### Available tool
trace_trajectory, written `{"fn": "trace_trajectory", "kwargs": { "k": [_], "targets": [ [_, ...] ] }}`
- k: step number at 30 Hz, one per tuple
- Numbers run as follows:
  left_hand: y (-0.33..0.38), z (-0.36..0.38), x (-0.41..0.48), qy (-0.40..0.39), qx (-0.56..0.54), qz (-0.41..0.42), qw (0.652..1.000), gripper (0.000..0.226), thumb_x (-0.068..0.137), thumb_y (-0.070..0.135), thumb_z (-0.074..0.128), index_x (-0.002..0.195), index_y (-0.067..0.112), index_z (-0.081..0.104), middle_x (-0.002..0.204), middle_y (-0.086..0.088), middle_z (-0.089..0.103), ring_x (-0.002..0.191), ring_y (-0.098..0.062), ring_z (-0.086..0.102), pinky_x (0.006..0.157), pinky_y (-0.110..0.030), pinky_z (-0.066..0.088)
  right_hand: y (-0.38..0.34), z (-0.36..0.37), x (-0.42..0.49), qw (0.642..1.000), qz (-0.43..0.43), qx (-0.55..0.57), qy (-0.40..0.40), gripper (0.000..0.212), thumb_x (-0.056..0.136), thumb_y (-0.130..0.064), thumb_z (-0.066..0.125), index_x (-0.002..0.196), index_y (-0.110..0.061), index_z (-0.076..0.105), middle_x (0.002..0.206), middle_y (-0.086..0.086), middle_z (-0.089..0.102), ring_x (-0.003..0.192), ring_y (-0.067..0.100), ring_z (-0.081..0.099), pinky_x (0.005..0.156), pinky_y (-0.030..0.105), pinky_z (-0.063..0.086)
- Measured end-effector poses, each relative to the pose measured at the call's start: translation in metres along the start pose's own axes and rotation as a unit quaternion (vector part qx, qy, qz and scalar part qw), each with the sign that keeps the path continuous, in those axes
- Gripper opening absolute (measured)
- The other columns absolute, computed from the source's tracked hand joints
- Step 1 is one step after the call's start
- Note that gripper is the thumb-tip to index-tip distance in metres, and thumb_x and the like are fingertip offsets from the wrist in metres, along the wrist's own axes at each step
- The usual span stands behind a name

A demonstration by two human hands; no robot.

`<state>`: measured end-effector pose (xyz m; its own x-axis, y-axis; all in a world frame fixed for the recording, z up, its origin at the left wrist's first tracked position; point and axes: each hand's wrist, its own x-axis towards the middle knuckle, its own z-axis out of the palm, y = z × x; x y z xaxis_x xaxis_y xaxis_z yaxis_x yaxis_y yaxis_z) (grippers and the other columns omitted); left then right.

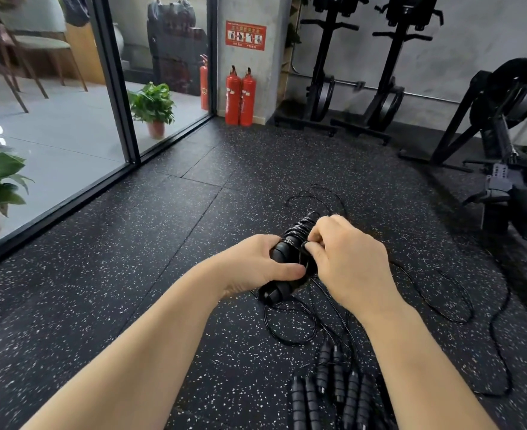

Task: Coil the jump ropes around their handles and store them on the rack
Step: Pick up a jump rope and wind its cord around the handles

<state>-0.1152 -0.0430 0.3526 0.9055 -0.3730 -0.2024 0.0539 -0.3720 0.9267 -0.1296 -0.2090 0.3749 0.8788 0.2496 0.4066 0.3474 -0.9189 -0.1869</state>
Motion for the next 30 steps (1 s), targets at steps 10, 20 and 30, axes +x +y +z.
{"fn": "trace_trajectory", "kwargs": {
  "k": [10,20,30],
  "targets": [
    [0.003,-0.003,0.004,-0.014,0.033,0.027,0.999,0.037,0.085,0.026,0.076,0.111,0.008,0.057,0.105,-0.015,0.073,0.095,-0.028,0.072,0.09,-0.046,0.057,0.0,-0.002,0.005,0.999,0.03,0.037,0.007,0.009,0.095,-0.028,0.053,0.089,-0.023,0.05,0.091,-0.008,0.053,0.08,0.019,0.052,0.065,0.033,0.037],
    [-0.007,0.007,0.013,0.137,-0.242,0.037,0.96,0.035,0.079,0.014,0.078,0.11,0.013,0.062,0.103,-0.012,0.071,0.086,-0.024,0.068,0.08,-0.042,0.059,0.001,0.014,0.025,0.921,0.195,0.315,0.124,0.009,0.085,-0.029,0.067,0.084,-0.023,0.06,0.079,-0.007,0.064,0.077,0.013,0.062,0.074,0.034,0.05],
    [-0.007,0.023,0.027,0.105,-0.28,0.018,0.954,0.074,0.066,0.026,0.077,0.135,0.019,0.049,0.12,-0.012,0.068,0.11,-0.032,0.066,0.095,-0.05,0.054,0.006,0.025,0.025,0.694,0.35,0.627,-0.051,0.036,0.086,-0.033,0.069,0.105,-0.003,0.068,0.101,0.012,0.073,0.086,0.024,0.066,0.081,0.04,0.053]
  ]
}}
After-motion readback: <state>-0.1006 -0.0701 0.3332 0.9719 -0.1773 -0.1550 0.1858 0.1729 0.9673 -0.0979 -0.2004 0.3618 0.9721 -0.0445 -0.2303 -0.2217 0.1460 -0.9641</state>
